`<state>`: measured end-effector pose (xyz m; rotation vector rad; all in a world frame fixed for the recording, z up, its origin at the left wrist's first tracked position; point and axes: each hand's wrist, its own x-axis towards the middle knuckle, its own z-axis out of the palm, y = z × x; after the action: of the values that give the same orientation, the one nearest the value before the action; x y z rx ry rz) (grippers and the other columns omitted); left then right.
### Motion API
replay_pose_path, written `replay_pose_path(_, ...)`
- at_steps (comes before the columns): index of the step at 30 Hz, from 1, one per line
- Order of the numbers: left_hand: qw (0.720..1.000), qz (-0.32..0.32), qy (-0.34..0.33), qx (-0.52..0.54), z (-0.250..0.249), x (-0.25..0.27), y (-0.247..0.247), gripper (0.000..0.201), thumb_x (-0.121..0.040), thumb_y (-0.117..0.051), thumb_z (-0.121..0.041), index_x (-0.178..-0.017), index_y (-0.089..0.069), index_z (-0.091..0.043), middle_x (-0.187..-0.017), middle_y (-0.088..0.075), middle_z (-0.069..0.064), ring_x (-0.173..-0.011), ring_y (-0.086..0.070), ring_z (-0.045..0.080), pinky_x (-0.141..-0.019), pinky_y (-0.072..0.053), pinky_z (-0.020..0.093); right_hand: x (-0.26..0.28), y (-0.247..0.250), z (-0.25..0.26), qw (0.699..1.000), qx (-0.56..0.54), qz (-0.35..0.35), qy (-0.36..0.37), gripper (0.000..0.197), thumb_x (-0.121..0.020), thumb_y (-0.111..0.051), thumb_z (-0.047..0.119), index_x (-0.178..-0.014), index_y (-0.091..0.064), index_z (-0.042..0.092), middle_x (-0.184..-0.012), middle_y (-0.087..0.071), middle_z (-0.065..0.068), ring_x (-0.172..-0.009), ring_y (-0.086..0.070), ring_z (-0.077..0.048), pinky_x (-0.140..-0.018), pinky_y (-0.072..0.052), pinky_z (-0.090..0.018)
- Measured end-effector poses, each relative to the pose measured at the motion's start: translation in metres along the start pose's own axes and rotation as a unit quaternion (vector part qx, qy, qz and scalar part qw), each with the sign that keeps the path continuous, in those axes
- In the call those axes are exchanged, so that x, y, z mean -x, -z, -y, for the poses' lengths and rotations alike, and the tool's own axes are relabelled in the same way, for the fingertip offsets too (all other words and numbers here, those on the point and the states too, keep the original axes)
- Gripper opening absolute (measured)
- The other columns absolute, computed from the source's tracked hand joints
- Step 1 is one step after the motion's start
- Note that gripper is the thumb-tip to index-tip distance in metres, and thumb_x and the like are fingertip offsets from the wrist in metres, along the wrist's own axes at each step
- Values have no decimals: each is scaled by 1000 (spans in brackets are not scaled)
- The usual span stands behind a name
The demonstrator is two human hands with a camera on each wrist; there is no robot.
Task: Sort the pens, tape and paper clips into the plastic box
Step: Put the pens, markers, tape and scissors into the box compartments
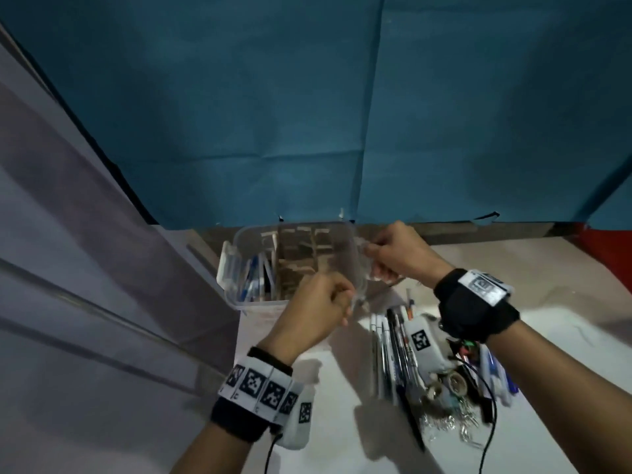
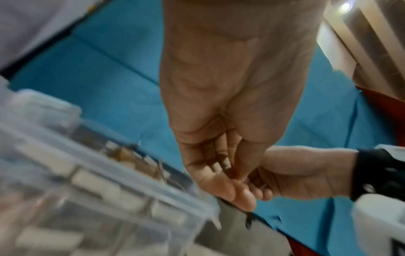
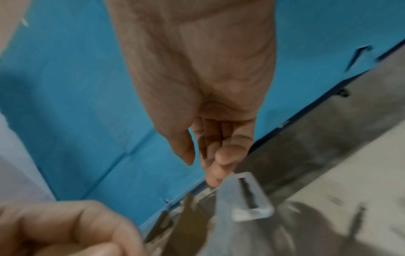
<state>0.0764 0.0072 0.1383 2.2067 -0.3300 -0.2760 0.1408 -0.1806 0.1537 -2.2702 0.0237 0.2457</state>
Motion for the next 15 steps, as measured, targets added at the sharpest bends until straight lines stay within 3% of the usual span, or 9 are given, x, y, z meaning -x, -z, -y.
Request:
replay_pose_path(2,999,46,11,-13,4,-3,-38,19,-98,-55,-15,-89,-72,-15,-70,-71,0,-64,-69,11,-66,-59,30,14,6,-26,999,13,4,-31,37,-96,-58,17,-62,-64,5,-51,-66,-11,-39,-57,-18,-40,-45,-25)
replay_pose_path(4,995,69,44,-56,21,-8,-77,21,-94,-53,-17,-85,-72,-15,-78,-72,3,-81,-69,19,-76,-58,39,28,0,-54,997,21,38,-66,32,-96,-59,14,-64,-63,12,-45,-62,-1,-37,-53,-13,-39,-40,-22)
replay_pose_path(6,987,72,111,-89,39,-10,-109,19,-94,-55,-25,-100,-70,-16,-101,-69,7,-104,-63,26,-89,-53,40,40,-16,-79,990,66,81,-95,25,-92,-63,11,-68,-58,15,-46,-60,5,-39,-55,-9,-38,-38,-19)
replay_pose_path(8,977,69,163,-117,56,-7,-132,28,-97,-55,-31,-118,-60,-14,-120,-60,6,-114,-56,28,-92,-48,36,48,-39,-101,977,153,95,-117,15,-87,-66,13,-79,-54,15,-65,-57,3,-58,-60,-16,-44,-36,-19)
replay_pose_path(12,973,53,185,-126,69,8,-158,26,-96,-56,-33,-112,-50,-13,-118,-53,3,-110,-54,27,-88,-44,37,66,-82,-126,967,198,90,-134,11,-85,-60,14,-89,-51,11,-93,-62,-13,-91,-64,-32,-63,-41,-28)
replay_pose_path(15,972,36,196,-126,75,11,-166,19,-94,-54,-26,-108,-48,-13,-115,-52,3,-105,-56,28,-85,-46,40,76,-102,-128,966,208,84,-125,17,-89,-58,16,-103,-54,7,-111,-60,-16,-105,-61,-33,-76,-47,-34)
